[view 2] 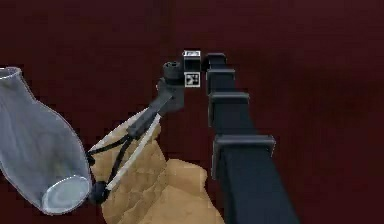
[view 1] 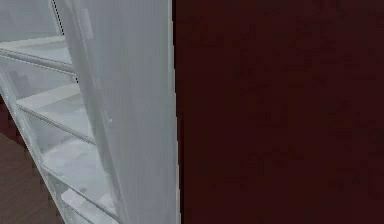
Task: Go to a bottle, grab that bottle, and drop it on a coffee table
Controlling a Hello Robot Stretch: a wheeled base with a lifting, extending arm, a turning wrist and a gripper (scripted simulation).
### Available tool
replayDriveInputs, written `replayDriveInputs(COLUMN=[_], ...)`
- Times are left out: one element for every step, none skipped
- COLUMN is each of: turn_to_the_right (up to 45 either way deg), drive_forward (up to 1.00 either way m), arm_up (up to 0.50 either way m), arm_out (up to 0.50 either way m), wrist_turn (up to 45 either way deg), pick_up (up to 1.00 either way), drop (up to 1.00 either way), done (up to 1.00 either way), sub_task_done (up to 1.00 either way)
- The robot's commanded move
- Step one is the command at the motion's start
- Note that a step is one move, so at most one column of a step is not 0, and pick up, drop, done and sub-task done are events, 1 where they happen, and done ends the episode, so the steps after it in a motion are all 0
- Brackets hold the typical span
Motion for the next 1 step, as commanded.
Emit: replayDriveInputs(turn_to_the_right=[0.0], drive_forward=[0.0], arm_up=[0.0], arm_out=[-0.28], wrist_turn=[0.0], pick_up=[0.0], drop=[0.0], done=[0.0], sub_task_done=[0.0])
